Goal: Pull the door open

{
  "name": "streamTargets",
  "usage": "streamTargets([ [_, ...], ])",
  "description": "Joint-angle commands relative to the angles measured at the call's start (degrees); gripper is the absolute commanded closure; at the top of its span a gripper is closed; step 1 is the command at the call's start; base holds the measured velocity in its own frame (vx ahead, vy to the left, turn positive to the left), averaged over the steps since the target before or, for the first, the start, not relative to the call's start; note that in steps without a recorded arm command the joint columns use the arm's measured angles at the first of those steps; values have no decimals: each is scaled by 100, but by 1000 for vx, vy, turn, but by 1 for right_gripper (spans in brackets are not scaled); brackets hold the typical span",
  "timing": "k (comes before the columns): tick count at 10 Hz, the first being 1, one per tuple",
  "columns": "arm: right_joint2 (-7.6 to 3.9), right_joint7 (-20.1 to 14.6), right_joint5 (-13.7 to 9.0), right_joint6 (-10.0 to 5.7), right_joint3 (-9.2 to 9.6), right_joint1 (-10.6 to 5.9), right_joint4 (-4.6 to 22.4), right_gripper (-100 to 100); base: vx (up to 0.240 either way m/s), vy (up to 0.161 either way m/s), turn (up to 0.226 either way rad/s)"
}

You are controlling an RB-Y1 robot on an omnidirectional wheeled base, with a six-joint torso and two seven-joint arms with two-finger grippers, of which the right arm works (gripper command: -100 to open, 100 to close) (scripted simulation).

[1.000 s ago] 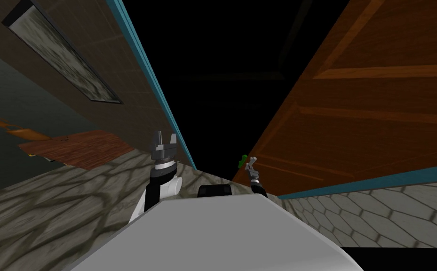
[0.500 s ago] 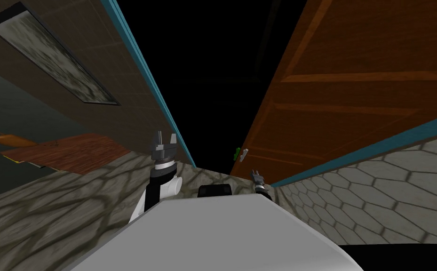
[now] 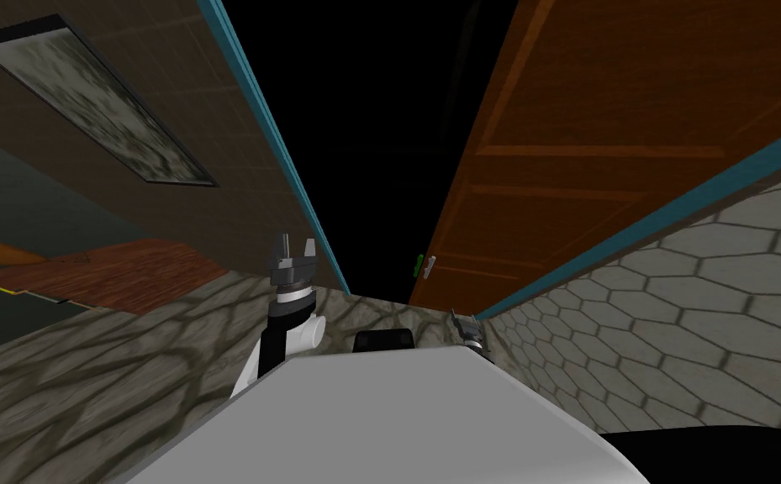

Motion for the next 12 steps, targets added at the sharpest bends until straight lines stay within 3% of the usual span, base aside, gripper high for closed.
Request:
streamTargets([
  [1,-41,-27,-16,-18,-11,81,71,-100,-190,25,-68],
  [5,-129,-60,-46,-76,-2,292,122,-100,-190,27,-68],
  [7,-99,-130,21,-180,156,122,-119,-100,-89,55,87],
  [8,-99,-130,21,-180,156,122,-119,-100,59,44,63],
  [12,-21,-172,99,-237,280,-210,-384,-100,174,7,102],
])
